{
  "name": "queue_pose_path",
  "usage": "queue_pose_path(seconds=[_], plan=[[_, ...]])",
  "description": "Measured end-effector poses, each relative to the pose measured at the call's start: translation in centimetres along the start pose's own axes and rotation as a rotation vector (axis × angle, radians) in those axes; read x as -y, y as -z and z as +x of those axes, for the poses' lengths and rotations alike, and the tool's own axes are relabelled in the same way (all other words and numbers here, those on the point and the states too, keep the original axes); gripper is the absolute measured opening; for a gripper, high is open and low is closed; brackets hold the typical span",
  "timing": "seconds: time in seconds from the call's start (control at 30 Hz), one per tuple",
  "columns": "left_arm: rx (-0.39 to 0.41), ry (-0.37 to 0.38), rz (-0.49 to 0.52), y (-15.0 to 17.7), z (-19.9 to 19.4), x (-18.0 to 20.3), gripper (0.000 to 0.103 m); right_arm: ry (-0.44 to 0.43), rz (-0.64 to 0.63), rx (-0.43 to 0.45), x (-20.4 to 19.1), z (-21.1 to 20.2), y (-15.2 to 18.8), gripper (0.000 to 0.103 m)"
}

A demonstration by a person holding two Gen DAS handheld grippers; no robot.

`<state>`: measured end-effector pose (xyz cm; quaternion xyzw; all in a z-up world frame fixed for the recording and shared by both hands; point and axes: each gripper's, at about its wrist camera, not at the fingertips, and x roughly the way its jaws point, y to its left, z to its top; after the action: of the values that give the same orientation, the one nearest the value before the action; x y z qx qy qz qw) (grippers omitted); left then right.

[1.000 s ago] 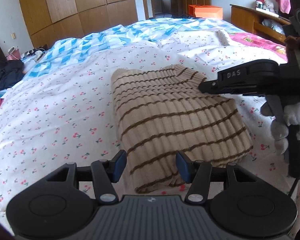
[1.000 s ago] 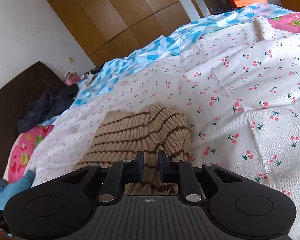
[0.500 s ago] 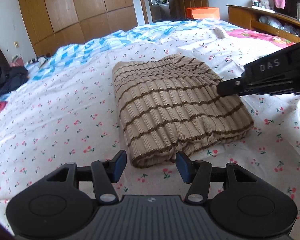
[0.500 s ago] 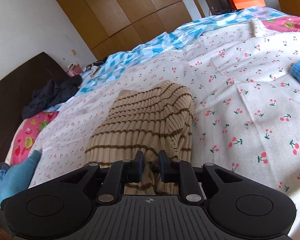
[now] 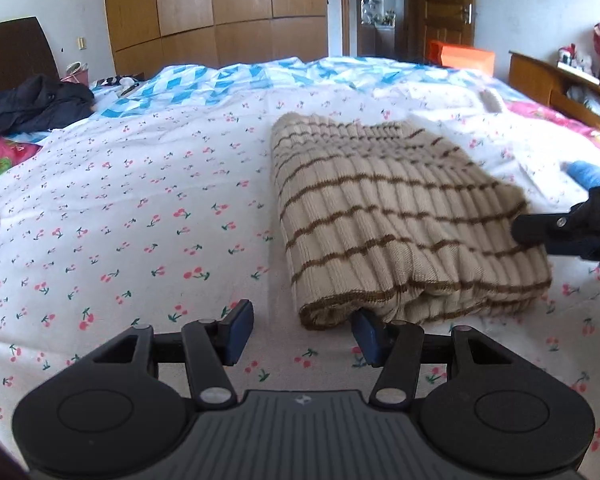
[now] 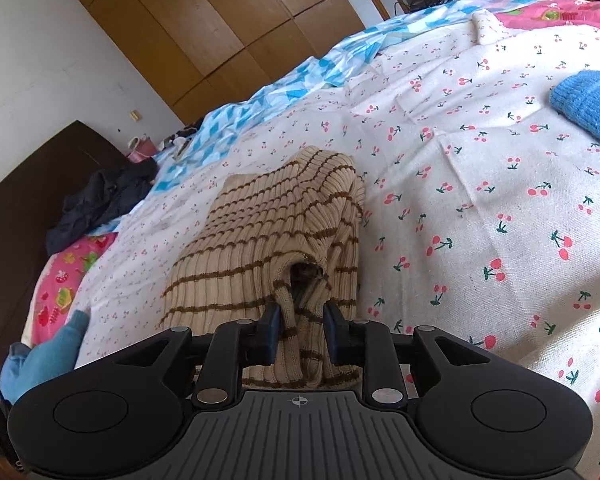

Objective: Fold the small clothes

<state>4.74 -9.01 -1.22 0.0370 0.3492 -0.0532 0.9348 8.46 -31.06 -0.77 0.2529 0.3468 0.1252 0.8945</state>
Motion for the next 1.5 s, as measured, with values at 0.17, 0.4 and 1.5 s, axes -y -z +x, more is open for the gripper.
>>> queue_pose_path(seconds=[0.17,0.4,1.5], plan=[[0.013,0.009,-0.016,-0.1,-0.6,-0.2,0.057,0.006,0.002,-0.015,0.0,0.2,0.2,0.025],[0.040,0.016,0.002,0.4,-1.5,0.2,0.057,0.009,-0.005,-0.030,-0.1,0.3,0.4,0.025],[0.073,-0.105,-0.050,0.8,-1.4,-3.1,0.061,0.046,0.015,-0.073,0.5,1.2,0.5,0.025]])
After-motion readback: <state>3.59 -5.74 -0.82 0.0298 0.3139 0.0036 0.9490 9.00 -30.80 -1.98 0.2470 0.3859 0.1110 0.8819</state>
